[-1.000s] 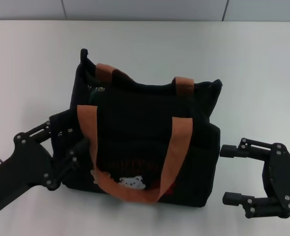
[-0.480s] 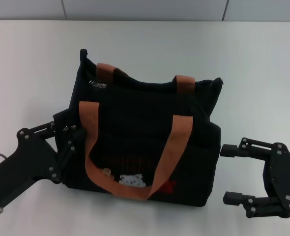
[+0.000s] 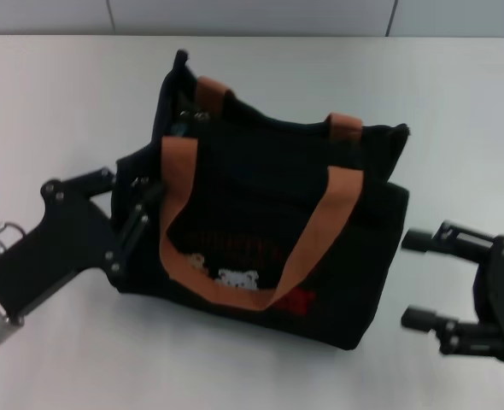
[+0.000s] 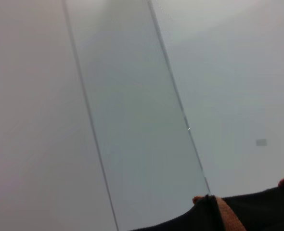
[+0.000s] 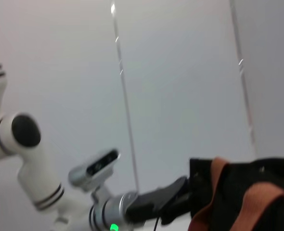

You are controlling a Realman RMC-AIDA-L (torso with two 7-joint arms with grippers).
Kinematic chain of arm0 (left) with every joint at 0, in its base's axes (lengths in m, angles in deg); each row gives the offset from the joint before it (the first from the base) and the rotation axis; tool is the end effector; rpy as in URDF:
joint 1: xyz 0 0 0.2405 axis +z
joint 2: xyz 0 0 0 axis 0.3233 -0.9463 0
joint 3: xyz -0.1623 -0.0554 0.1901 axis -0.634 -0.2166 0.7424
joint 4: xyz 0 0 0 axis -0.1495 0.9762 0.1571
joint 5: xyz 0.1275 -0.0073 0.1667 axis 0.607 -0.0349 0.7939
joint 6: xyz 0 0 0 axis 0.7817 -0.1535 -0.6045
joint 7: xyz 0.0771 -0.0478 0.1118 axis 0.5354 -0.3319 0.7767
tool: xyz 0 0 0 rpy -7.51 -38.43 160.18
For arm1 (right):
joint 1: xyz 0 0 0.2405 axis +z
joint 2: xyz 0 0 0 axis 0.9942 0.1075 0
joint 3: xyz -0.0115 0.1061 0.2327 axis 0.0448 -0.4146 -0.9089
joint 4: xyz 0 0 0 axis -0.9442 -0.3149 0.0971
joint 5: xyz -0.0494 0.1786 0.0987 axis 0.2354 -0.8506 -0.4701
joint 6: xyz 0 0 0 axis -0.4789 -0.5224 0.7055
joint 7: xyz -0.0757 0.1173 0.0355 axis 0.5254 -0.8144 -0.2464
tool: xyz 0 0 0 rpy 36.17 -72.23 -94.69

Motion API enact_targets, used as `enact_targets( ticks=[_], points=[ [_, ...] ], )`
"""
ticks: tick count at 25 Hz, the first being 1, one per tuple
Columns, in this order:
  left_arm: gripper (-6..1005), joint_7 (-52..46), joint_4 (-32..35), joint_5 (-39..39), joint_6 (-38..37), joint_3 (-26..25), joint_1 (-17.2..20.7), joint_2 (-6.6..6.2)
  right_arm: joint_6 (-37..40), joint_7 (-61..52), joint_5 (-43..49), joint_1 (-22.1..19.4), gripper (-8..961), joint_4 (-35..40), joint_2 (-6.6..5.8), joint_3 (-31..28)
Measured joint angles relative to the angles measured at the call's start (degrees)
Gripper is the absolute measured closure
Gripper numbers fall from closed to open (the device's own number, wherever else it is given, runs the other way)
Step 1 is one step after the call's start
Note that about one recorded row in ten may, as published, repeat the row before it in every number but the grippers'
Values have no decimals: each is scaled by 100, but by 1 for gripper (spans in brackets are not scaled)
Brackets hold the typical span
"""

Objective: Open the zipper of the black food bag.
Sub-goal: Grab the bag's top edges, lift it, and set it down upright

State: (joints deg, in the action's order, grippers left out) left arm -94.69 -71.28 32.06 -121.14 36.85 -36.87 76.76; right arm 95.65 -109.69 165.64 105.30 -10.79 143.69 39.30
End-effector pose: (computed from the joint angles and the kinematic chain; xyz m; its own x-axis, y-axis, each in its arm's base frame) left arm -0.2959 0.2264 -0.0214 0.6842 -0.3477 0.6411 0.2556 -0.7090 -0.6573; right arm 0.2795 0.2236 0.0051 0.6537 -0.1070 -0.7492 -0.2163 -0.9751 -0.0494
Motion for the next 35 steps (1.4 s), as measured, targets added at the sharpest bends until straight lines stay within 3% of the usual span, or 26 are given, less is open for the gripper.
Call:
enact_targets(
  ticks=[4,9,17,20,21,24,26,31,35],
  points=[
    [816,257,182,-4,-200,-29,-200,-8,312,64,-685,-98,117,-280,10,-472],
    [816,751,565,-12,-565,-46,-612,-6,347,26,-1550,-131,117,-511,12,-533],
    [816,1094,866,-14,-675,-40,-1019,-11,151,-113,-1579,529,116,-803,26,-439],
    [816,1099,883,-14,-689,-40,-1031,-13,-293,-164,-1554,857,116,-942,36,-72],
    [816,1112,902,-14,-695,-40,-1040,-13,-593,-375,-1549,1034,116,-1020,35,297],
    [816,1229,917,-20,-778,-48,-1066,-11,-860,-667,-1544,1131,116,-1026,32,796],
    [816,1281,964,-21,-874,-51,-1087,-10,-1068,-874,-1547,1112,116,-948,21,1425],
    [816,1463,1021,-20,-1022,-28,-1151,1,-1303,-1224,-1549,951,116,-713,14,2078],
    [816,1593,994,-26,-1107,73,-1232,3,-1614,-1352,-1531,938,116,-687,17,2230]
  ],
)
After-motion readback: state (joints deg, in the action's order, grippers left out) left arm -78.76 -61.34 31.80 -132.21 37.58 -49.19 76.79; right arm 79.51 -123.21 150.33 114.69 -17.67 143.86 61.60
